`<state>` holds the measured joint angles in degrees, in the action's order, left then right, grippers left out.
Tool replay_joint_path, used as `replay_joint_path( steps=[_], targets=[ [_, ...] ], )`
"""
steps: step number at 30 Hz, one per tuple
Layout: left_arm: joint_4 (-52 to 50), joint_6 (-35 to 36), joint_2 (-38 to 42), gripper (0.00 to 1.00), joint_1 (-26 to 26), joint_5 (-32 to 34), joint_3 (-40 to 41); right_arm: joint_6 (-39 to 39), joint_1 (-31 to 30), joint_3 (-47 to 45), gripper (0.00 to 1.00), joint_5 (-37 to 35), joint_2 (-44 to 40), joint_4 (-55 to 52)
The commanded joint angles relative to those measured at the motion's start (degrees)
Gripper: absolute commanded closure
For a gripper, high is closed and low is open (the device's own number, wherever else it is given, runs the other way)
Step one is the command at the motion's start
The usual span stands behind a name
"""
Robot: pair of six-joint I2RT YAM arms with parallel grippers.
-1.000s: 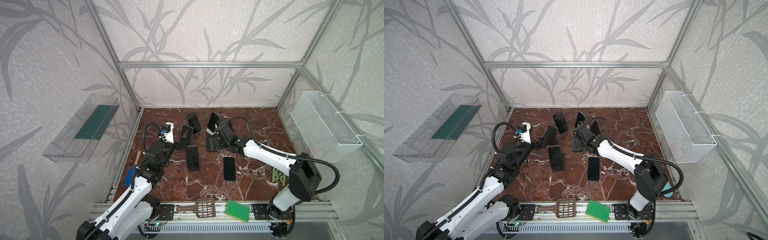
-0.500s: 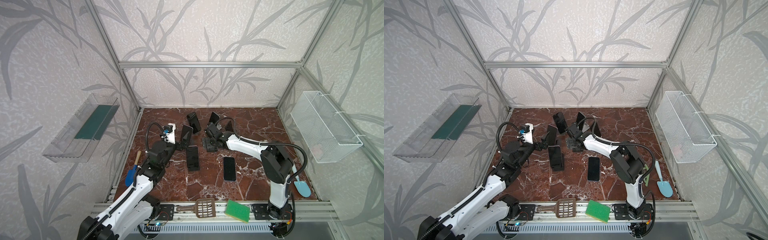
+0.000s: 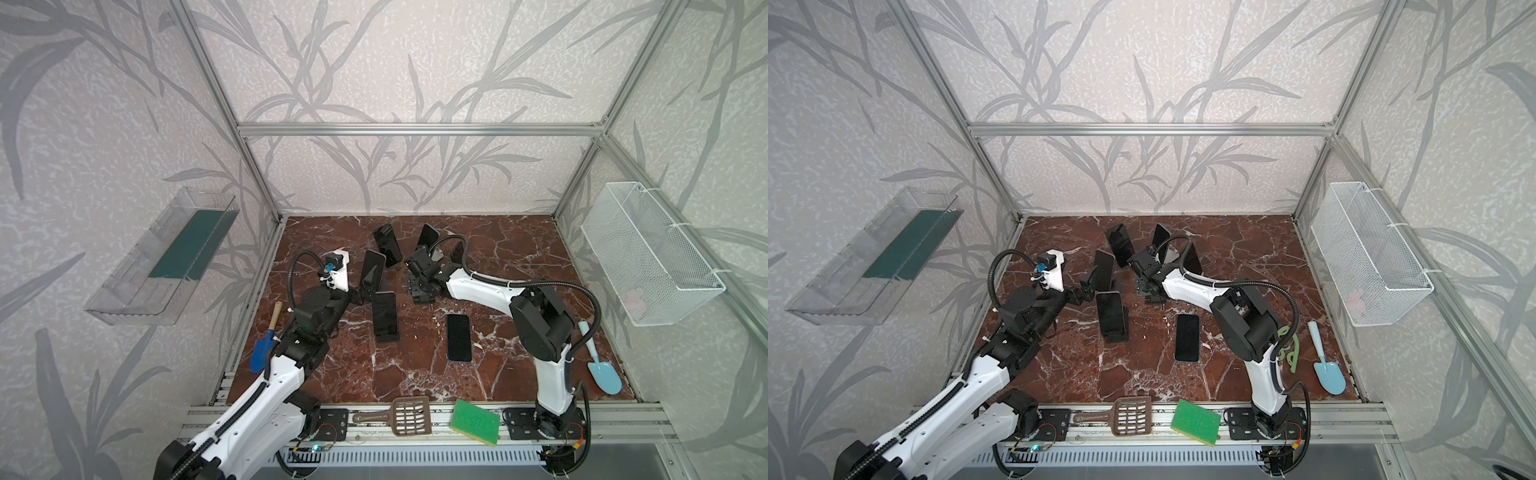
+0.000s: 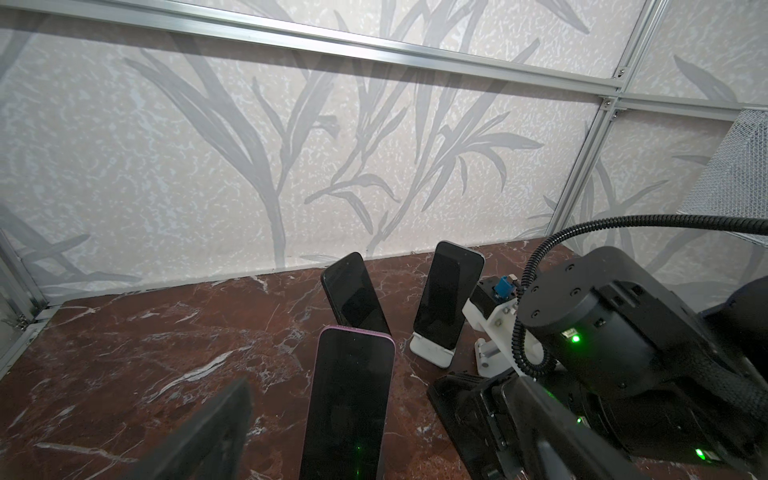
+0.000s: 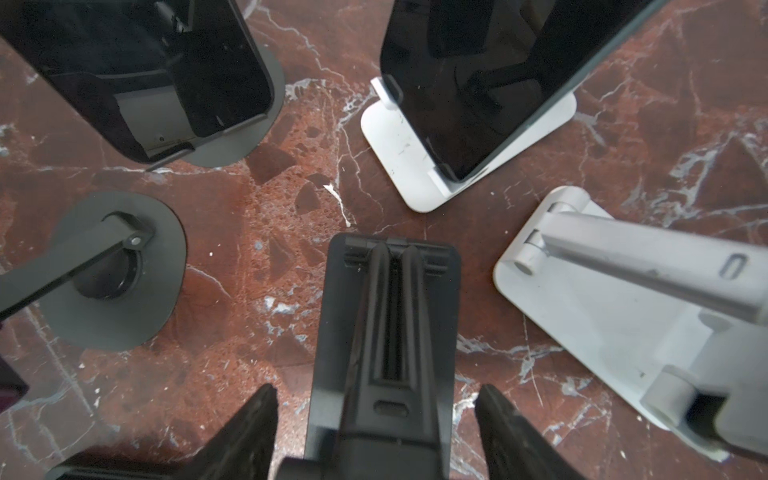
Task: Remove the phone from the phone stand
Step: Pick up the phone stand from the center of the table.
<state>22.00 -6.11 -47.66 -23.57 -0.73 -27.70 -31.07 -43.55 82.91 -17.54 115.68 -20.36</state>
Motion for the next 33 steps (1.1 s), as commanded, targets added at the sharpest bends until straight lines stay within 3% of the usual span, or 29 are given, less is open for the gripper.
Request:
replay_joint_path(
  steps=[1, 11, 26, 33],
  targets=[
    [2.4, 0.6, 0.5, 0.02, -0.2, -0.1, 1.1, -0.5, -0.1, 1.7, 0.31, -1.6, 0.5, 0.8],
    [4.8, -0.1, -0.1, 0.02, -0.2, 2.2, 2.6, 3.8, -0.1, 2.8, 0.39, 0.2, -0.1, 6.2],
    [4.3, 0.2, 0.2, 0.03, -0.2, 3.1, 2.4, 4.5, 0.0, 10.2, 0.39, -1.9, 7.1, 3.7],
    [4.7, 0.4, -0.4, 0.03, -0.2, 3.1, 2.5, 4.4, 0.0, 8.3, 0.40, -0.5, 3.5, 3.3]
  ],
)
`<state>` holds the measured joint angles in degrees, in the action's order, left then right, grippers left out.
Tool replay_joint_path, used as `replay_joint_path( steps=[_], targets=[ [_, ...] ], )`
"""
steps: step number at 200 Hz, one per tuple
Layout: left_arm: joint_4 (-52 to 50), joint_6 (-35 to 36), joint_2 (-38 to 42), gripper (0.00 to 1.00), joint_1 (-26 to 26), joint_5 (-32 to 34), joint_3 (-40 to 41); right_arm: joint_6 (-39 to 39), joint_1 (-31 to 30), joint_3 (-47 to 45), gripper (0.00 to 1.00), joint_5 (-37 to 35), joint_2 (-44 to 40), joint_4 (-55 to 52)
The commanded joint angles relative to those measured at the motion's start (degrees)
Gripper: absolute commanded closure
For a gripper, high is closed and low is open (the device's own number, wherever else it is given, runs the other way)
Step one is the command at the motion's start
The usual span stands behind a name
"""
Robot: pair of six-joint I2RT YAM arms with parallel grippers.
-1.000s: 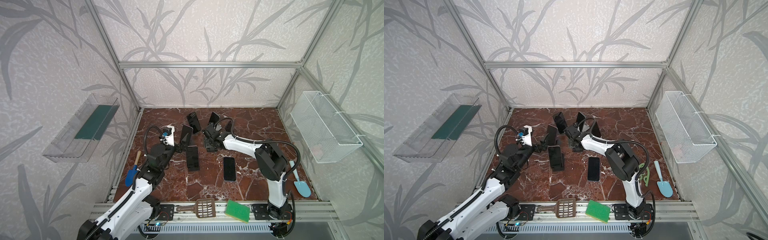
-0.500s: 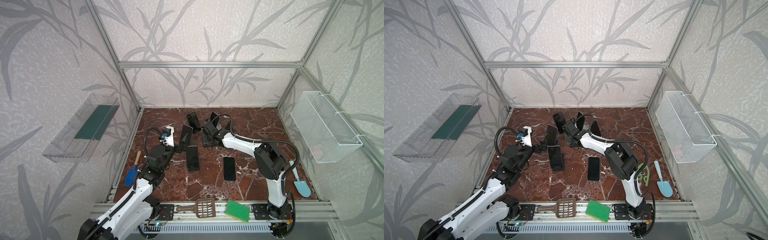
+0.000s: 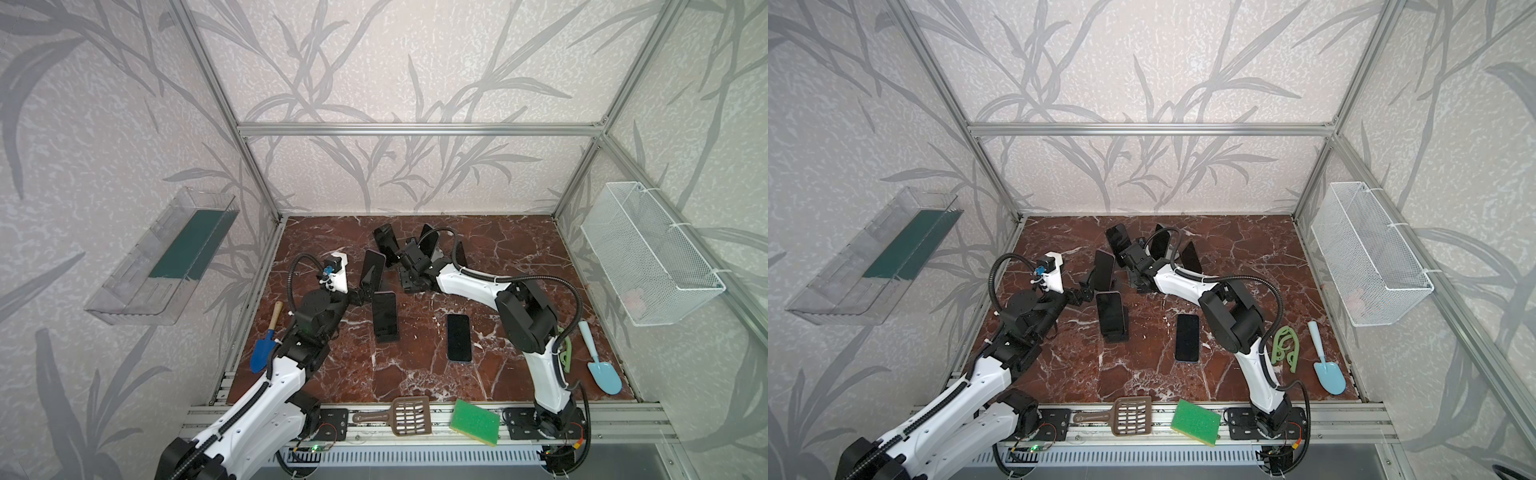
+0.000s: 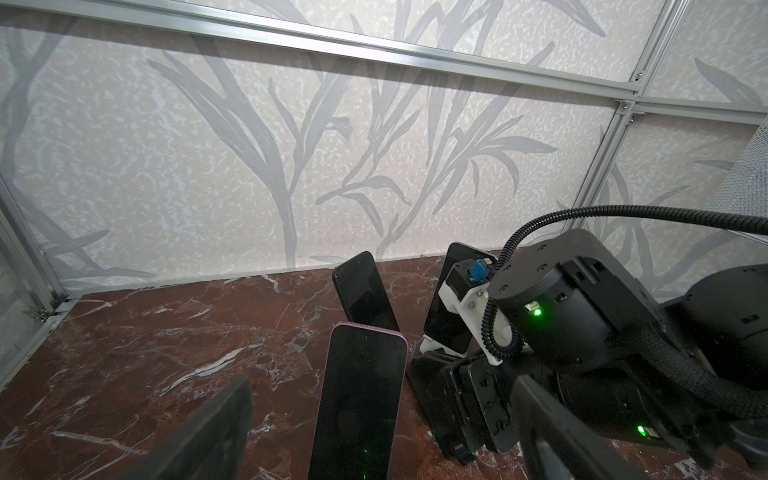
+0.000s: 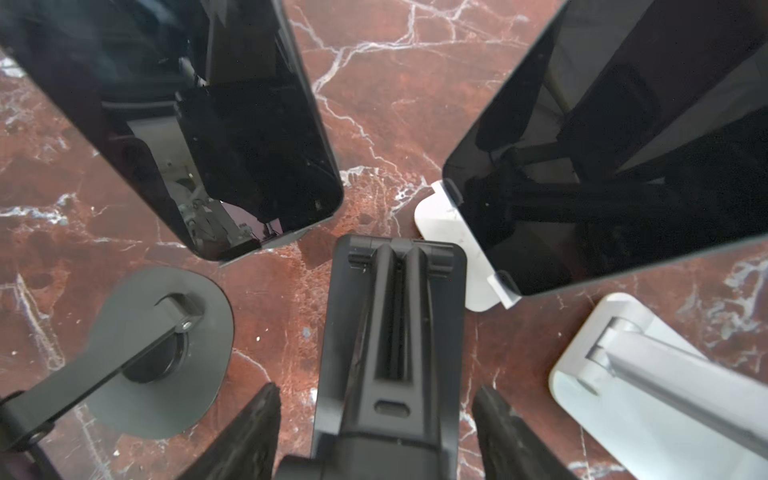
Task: Remove the phone from the phone stand
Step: Pick up the phone stand from the center of the table, then place the phone stand at the top-right of the table.
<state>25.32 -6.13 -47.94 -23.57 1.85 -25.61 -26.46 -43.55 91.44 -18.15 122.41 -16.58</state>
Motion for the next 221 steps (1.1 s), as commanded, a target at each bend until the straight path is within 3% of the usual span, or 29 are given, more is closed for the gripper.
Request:
replay_joint_path(
  steps=[1, 54, 107, 138, 163, 187, 221],
  targets=[
    [1.4, 0.4, -0.1, 0.03, -0.2, 0.5, 0.5, -0.2, 0.0, -0.8, 0.40, 0.6, -4.3, -0.6],
    [1.9, 0.4, -0.4, 0.03, -0.2, 1.0, 0.8, 1.8, -0.4, -9.3, 0.41, 3.8, -17.8, -0.1],
    [2.5, -0.1, -1.9, 0.03, -0.2, 0.7, 0.3, 6.3, 1.9, -9.0, 0.41, 4.5, -29.9, -1.1],
    [2.6, -0.1, -2.4, 0.03, -0.2, 0.9, 0.5, 9.6, 8.2, -7.1, 0.41, 4.1, -34.6, -4.3],
    [2.7, 0.2, -2.3, 0.03, -0.2, 0.9, 0.6, 12.1, 16.7, -7.6, 0.41, 8.9, -36.7, -6.6],
    [2.7, 0.4, -2.2, 0.03, -0.2, 0.9, 0.6, 17.2, 25.7, -10.1, 0.41, 17.5, -35.6, -6.5],
    [2.9, 0.6, -2.6, 0.03, -0.2, 0.6, 0.5, 22.5, 31.8, -14.1, 0.41, 17.9, -31.3, -5.0]
  ],
)
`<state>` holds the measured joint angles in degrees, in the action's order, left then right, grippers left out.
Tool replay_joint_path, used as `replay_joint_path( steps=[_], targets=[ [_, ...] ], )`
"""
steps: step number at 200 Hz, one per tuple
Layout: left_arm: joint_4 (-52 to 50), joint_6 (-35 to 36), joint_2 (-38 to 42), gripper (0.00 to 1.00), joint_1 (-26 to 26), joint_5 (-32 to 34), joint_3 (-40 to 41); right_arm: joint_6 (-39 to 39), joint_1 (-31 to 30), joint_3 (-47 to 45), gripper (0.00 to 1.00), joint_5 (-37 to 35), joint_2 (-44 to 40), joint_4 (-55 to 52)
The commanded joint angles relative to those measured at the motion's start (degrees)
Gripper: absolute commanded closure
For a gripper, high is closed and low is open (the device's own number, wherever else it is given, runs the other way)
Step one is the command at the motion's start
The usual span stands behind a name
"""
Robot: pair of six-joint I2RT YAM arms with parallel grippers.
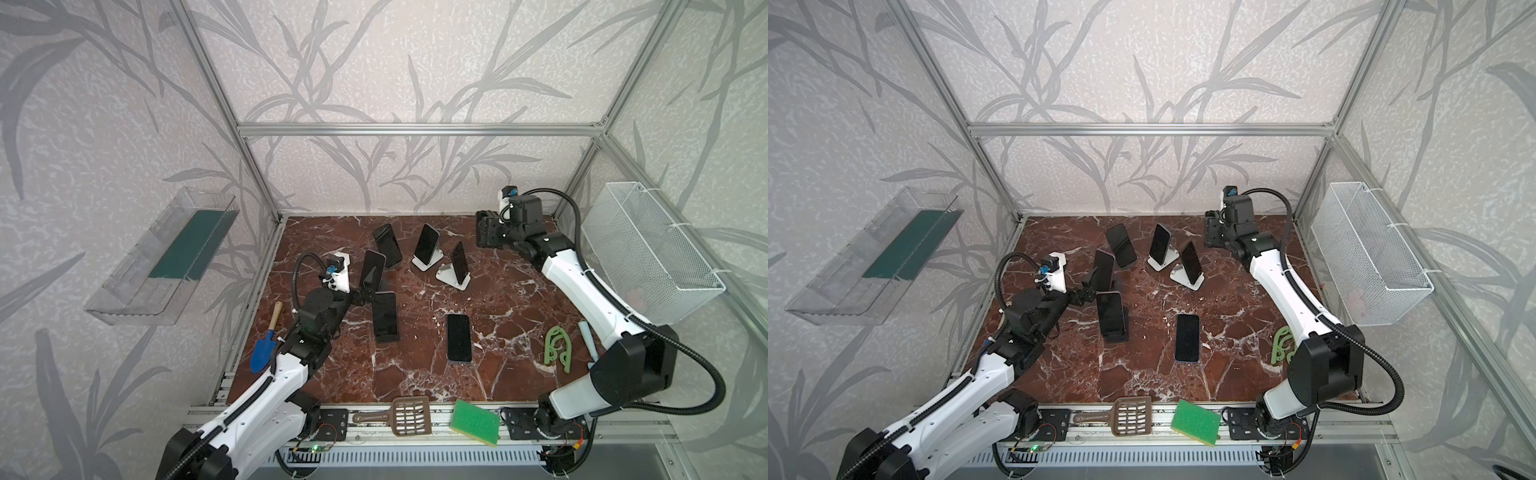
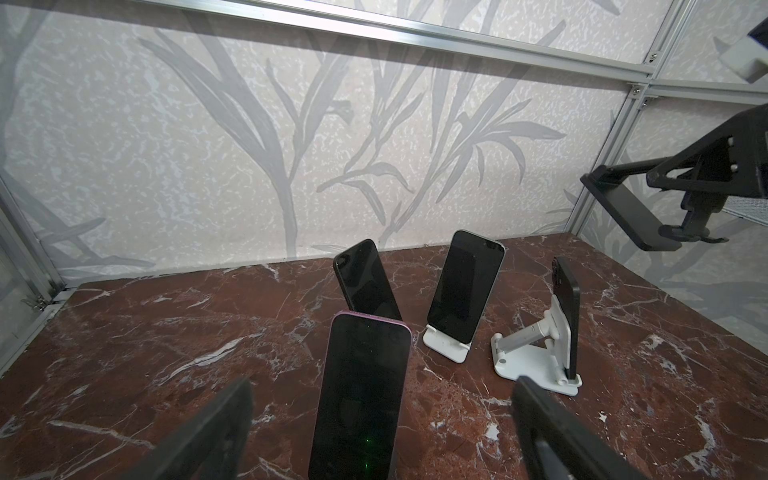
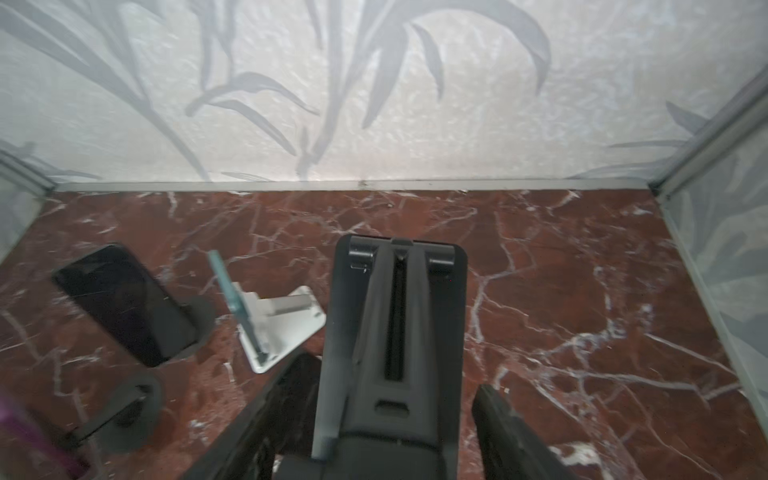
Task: Remove the phone from the phone stand
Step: Place the phone stand at the top-right of the table.
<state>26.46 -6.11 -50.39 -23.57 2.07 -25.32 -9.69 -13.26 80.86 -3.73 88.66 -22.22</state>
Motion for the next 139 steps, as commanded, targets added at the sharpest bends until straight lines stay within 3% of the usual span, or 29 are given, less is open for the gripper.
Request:
replay_joint_path(
  steps=[1, 42, 88, 139],
  targets=[
    [1.8, 0.6, -0.1, 0.03, -0.2, 0.3, 0.3, 5.8, 1.6, -3.7, 0.41, 3.5, 2.4, 0.7],
    [1.7, 0.8, -0.4, 0.03, -0.2, 0.2, 0.4, 7.7, 3.9, -7.5, 0.41, 5.9, 7.0, 6.8],
    [1.7, 0.7, -1.9, 0.03, -0.2, 0.0, 0.1, 5.9, 3.9, -8.6, 0.41, 1.3, 12.6, 11.2],
    [1.8, 0.7, -1.7, 0.03, -0.2, 0.3, 0.4, 7.8, 4.0, -7.8, 0.40, 1.7, 18.1, 14.3]
  ],
)
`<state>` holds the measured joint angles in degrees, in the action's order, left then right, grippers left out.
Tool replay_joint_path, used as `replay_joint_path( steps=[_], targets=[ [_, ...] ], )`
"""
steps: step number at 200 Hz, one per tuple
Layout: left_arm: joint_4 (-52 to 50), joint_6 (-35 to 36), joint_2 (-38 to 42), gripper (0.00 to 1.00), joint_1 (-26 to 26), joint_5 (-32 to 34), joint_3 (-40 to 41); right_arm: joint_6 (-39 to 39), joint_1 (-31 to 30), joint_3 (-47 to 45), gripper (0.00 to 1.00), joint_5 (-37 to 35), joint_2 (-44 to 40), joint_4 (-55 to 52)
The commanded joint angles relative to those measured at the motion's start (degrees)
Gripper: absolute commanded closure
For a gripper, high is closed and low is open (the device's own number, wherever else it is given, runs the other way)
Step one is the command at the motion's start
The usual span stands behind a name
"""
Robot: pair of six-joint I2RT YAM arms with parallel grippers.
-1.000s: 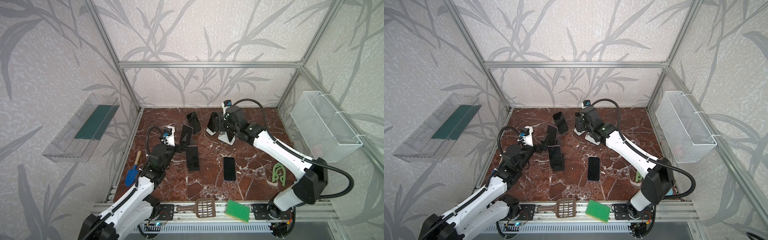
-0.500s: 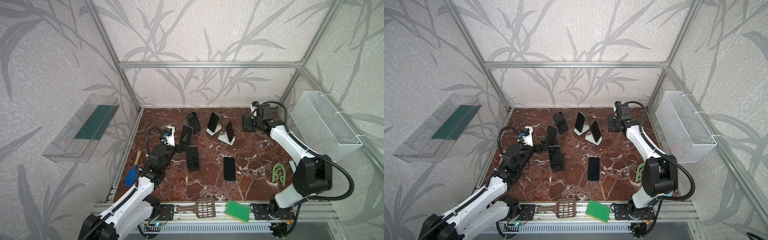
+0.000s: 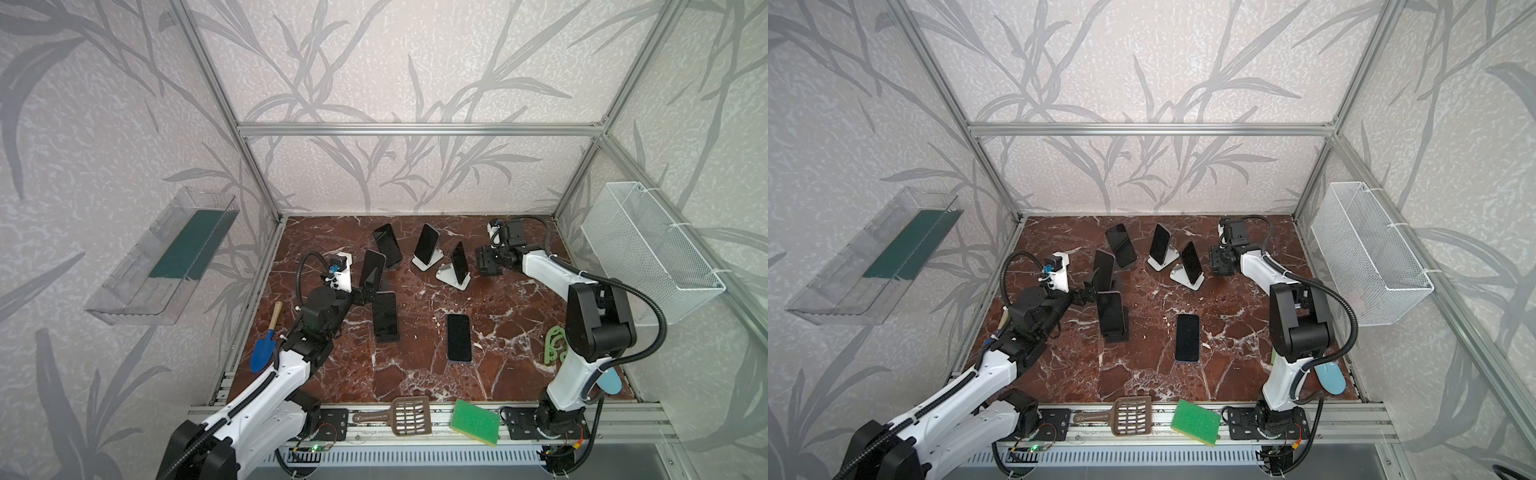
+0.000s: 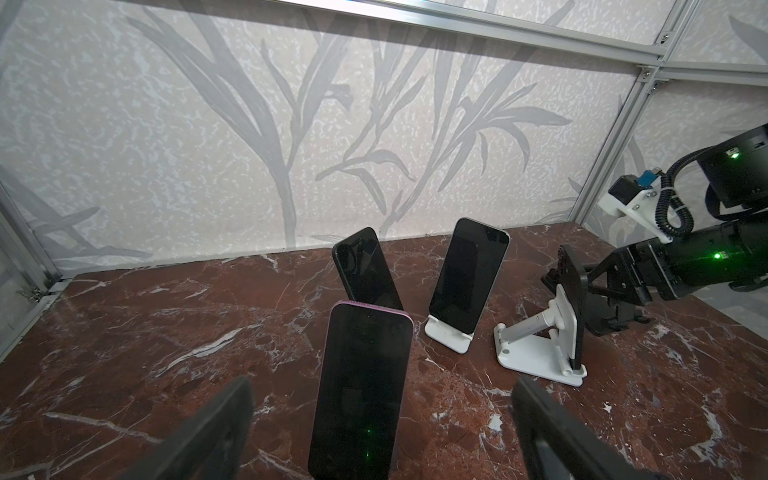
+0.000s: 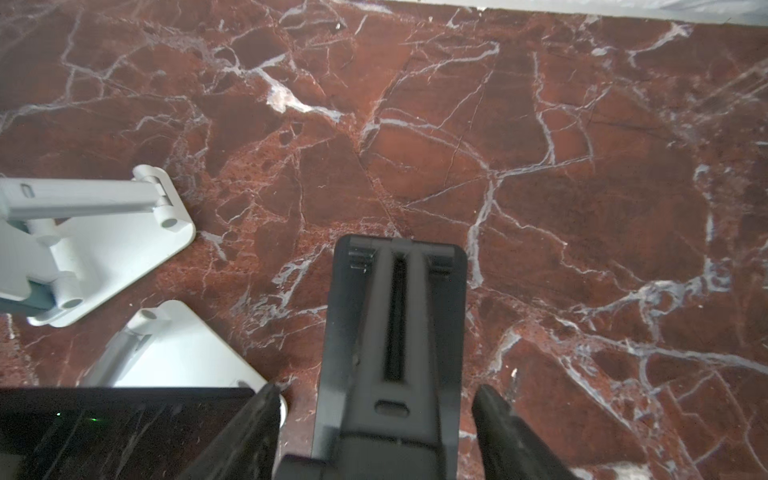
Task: Remove the phone from the phone stand
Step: Place the phone stand at the top-right of the table.
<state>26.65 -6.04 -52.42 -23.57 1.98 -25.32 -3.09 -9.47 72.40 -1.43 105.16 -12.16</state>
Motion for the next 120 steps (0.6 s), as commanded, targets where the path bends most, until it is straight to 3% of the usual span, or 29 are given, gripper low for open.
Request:
replay_joint_path(
  steps=[1, 66, 98, 120],
  targets=[
    [1.6, 0.6, 0.3, 0.03, -0.2, 0.3, 0.3, 1.2, 0.2, 0.7, 0.40, -0.6, 1.8, 4.3],
    [1.8, 0.6, 0.0, 0.03, -0.2, 0.7, 0.4, 1.7, 0.7, 1.4, 0.39, -2.5, 5.4, 5.2],
    [2.3, 0.5, -0.2, 0.03, -0.2, 0.7, 0.4, 2.4, 0.7, 1.2, 0.19, -3.2, 5.8, 5.4],
    [2.6, 0.4, -0.2, 0.03, -0.2, 0.7, 0.5, 3.0, 0.7, 1.5, 0.11, -2.8, 4.7, 4.3]
  ],
)
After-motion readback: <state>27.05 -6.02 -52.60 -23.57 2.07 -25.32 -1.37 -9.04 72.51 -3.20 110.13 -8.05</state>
